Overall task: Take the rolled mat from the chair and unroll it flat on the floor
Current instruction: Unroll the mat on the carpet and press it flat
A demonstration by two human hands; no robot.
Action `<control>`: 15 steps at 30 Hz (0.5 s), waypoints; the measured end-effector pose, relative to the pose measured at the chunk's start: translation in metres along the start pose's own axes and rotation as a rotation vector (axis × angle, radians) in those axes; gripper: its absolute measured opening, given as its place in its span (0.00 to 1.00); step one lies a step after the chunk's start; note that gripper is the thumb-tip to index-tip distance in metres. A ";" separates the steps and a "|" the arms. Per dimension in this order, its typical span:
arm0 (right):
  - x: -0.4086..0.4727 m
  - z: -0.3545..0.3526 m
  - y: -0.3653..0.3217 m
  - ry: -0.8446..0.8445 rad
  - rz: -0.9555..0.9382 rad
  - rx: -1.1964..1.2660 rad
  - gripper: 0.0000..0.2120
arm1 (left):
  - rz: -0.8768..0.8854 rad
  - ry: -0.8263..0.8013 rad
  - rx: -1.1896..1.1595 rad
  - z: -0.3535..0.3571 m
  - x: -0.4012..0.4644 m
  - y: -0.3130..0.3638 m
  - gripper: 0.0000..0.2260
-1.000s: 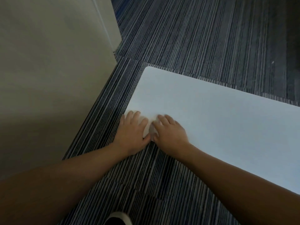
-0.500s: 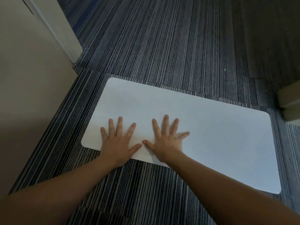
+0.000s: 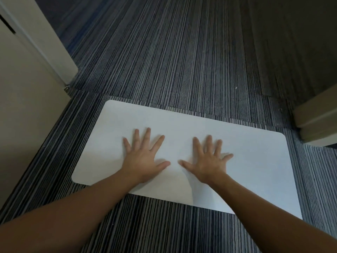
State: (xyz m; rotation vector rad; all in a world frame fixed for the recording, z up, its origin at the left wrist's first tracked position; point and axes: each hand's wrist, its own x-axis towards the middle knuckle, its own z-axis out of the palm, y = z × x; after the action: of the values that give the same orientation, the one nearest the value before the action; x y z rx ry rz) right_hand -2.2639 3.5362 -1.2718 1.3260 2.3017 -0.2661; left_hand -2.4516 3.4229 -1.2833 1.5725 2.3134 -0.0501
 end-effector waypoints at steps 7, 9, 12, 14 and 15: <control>0.001 0.021 0.018 0.012 -0.055 -0.009 0.44 | 0.014 0.125 0.076 0.035 0.000 0.013 0.38; 0.005 0.020 0.018 0.001 -0.060 -0.002 0.44 | 0.011 0.130 0.076 0.034 0.002 0.013 0.38; 0.011 0.013 0.019 -0.104 -0.067 0.011 0.45 | -0.021 0.074 0.087 0.031 0.002 0.015 0.38; 0.012 0.004 0.019 -0.159 -0.069 0.022 0.47 | -0.033 0.025 0.103 0.027 0.002 0.018 0.39; 0.010 0.000 0.020 -0.155 -0.077 0.032 0.48 | -0.041 0.000 0.100 0.022 0.003 0.020 0.39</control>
State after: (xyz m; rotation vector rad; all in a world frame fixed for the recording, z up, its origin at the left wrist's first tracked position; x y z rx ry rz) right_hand -2.2509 3.5546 -1.2753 1.1900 2.2286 -0.4177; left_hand -2.4291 3.4286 -1.3021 1.5721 2.3772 -0.1784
